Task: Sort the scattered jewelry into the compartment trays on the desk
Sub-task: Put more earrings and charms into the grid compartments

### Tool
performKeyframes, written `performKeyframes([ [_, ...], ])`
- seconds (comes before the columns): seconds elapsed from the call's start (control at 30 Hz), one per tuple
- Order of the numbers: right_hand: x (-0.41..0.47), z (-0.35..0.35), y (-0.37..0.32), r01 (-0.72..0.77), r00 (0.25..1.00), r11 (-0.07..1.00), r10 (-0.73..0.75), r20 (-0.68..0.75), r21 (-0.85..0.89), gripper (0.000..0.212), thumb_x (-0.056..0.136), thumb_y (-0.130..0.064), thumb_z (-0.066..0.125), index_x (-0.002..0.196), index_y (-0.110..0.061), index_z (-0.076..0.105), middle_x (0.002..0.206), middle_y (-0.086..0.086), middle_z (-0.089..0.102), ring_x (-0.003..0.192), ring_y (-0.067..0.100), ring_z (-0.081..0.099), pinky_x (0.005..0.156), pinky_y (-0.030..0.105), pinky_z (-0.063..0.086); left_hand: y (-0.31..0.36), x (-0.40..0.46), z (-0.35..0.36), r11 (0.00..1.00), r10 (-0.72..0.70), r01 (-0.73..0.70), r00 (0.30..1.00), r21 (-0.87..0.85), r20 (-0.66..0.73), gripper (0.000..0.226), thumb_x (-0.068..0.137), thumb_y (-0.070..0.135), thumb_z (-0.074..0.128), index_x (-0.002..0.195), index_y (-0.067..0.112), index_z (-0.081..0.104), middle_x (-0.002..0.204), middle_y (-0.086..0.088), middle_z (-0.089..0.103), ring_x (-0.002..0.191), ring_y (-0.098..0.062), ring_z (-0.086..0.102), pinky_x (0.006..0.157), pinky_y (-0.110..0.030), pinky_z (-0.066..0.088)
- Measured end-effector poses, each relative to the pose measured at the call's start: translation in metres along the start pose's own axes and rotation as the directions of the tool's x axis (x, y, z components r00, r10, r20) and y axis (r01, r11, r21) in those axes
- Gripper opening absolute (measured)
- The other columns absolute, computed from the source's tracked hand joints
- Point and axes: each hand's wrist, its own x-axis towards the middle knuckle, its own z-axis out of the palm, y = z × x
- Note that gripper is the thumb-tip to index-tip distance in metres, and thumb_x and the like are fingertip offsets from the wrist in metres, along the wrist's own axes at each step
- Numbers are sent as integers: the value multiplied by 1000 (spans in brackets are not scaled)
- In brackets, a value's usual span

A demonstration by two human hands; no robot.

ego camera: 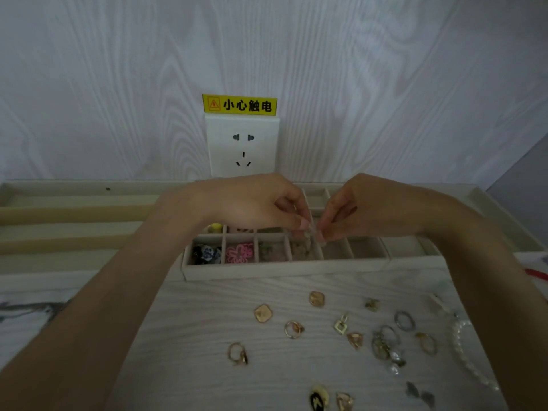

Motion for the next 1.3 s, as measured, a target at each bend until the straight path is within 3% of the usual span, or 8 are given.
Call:
performKeyframes([
  [0.1, 4, 7, -1, -1, 1000, 999, 1, 1, -46, 14, 73, -34, 76, 82, -23, 76, 76, -10, 71, 75, 1, 63, 76, 19, 50, -3, -1, -4, 994, -5, 8, 1000, 105, -29, 7, 89, 27, 62, 92, 30, 67, 84, 11, 66, 68, 6, 56, 64, -12, 43],
  [0.27, 9, 16, -4, -7, 1000, 995, 8, 7, -103, 5, 73, -34, 76, 75, -29, 74, 49, -20, 57, 49, -7, 51, 47, 6, 34, -6, -11, -17, 981, -37, 50, 997, 185, -72, 12, 89, 32, 58, 99, 34, 66, 84, 16, 60, 71, 3, 56, 64, -12, 41],
  [0.43, 7, 19, -5, 29, 999, 988, -35, -36, -151, 9, 69, -32, 79, 75, -29, 74, 47, -16, 56, 47, -4, 51, 44, 7, 34, -5, -17, -26, 966, -30, 55, 994, 254, -102, 14, 89, 34, 58, 101, 38, 65, 99, 15, 63, 77, 4, 57, 73, -17, 45],
  [0.67, -9, -8, 7, 183, 970, 973, -202, -137, -138, 14, 82, -25, 68, 82, -39, 71, 75, -13, 63, 68, 0, 57, 65, 12, 44, -6, -38, -12, 915, 194, -65, 937, 399, -291, 27, 92, 24, 48, 98, 43, 66, 99, 22, 58, 91, 3, 46, 74, -23, 40],
  [0.73, -9, -3, 12, 281, 928, 933, -324, -184, -225, 22, 86, -20, 63, 85, -40, 70, 86, -15, 62, 78, 1, 55, 71, 12, 42, -12, -45, 3, 867, 301, -135, 909, 480, -289, 34, 87, 31, 38, 104, 43, 65, 114, 21, 56, 101, 2, 40, 83, -28, 38],
  [0.8, -8, 6, 19, 337, 888, 876, -417, -193, -344, 27, 88, -15, 59, 93, -39, 71, 97, -11, 60, 90, 7, 51, 81, 26, 42, -20, -49, 14, 833, 339, -162, 905, 529, -258, 43, 84, 35, 29, 109, 42, 64, 128, 19, 51, 117, -2, 35, 91, -32, 34],
  [0.97, -7, 26, 41, 371, 796, 750, -561, -228, -547, 40, 81, -10, 49, 101, -38, 71, 110, -4, 59, 102, 16, 46, 74, 27, 30, -27, -50, 21, 792, 360, -161, 902, 588, -239, 46, 85, 33, 28, 115, 43, 62, 136, 18, 46, 128, -6, 29, 99, -29, 25],
  [1.3, -4, 39, 42, 341, 782, 698, -583, -223, -630, 48, 76, -26, 30, 96, -39, 72, 110, -5, 61, 105, 15, 41, 75, 24, 16, -25, -43, 28, 644, 405, -138, 895, 752, -184, 47, 84, 31, 31, 113, 39, 66, 129, 8, 55, 120, -17, 37, 91, -32, 26],
])
